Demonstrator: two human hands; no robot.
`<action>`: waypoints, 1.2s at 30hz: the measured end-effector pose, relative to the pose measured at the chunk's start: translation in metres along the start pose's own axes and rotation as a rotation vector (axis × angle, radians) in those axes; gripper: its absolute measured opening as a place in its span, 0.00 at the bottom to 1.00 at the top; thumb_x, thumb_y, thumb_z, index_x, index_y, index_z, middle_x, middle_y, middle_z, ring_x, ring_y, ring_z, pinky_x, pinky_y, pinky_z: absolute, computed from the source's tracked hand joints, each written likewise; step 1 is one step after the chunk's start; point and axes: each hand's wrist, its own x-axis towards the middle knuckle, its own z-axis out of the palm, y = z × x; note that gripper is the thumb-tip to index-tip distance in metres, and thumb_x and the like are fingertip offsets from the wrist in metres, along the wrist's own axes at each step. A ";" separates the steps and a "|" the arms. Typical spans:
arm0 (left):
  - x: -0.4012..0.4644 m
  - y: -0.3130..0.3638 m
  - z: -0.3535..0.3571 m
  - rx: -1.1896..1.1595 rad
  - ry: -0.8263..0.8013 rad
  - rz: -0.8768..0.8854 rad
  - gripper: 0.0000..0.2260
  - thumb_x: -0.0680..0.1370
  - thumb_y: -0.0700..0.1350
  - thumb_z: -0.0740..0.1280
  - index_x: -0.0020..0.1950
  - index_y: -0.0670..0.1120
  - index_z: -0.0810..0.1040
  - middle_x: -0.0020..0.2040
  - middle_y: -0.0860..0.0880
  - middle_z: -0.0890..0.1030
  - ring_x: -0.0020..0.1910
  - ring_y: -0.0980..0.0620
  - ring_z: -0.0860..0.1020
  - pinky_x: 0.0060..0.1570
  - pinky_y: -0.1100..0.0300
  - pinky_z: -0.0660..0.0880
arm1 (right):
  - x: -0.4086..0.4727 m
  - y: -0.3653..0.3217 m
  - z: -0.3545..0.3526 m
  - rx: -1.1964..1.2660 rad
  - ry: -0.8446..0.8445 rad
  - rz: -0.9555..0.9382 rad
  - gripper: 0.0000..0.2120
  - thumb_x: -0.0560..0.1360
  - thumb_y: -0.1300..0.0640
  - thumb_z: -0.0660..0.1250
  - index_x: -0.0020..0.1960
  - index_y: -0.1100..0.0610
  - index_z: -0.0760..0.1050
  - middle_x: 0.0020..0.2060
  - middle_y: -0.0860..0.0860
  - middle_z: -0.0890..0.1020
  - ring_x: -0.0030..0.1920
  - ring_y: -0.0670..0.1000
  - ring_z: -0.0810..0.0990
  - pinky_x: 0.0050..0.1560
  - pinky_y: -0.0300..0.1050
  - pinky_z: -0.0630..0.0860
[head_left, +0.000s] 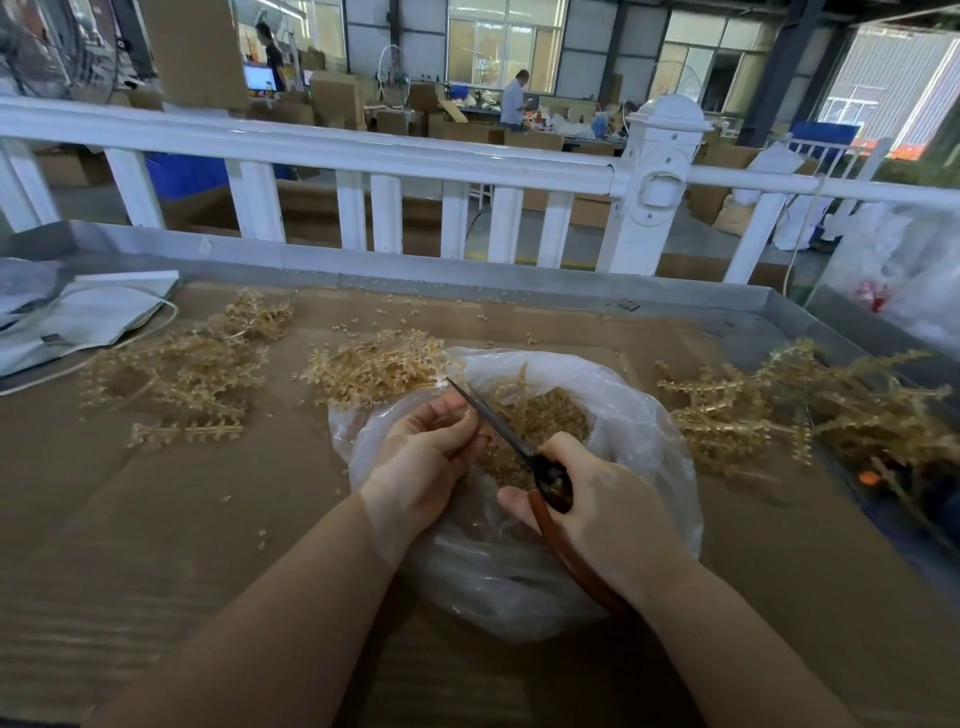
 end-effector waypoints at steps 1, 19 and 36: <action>0.000 -0.001 0.000 -0.008 0.018 0.007 0.11 0.76 0.28 0.61 0.48 0.42 0.75 0.38 0.47 0.79 0.35 0.54 0.79 0.34 0.66 0.78 | -0.001 0.000 -0.002 0.015 -0.003 0.013 0.16 0.71 0.33 0.63 0.43 0.45 0.66 0.30 0.41 0.74 0.33 0.39 0.74 0.32 0.31 0.66; 0.002 -0.001 0.001 -0.032 0.045 -0.010 0.07 0.76 0.32 0.63 0.42 0.42 0.75 0.33 0.48 0.81 0.32 0.56 0.80 0.34 0.66 0.78 | -0.004 0.000 -0.010 -0.028 -0.087 0.095 0.15 0.73 0.35 0.63 0.47 0.46 0.69 0.34 0.42 0.75 0.36 0.41 0.72 0.35 0.26 0.65; 0.001 0.008 0.007 -0.052 0.177 -0.096 0.04 0.75 0.40 0.67 0.40 0.42 0.77 0.35 0.48 0.77 0.36 0.51 0.75 0.40 0.60 0.73 | -0.011 0.003 -0.010 -0.111 -0.107 -0.051 0.12 0.74 0.36 0.61 0.48 0.42 0.64 0.35 0.40 0.73 0.37 0.41 0.74 0.36 0.30 0.66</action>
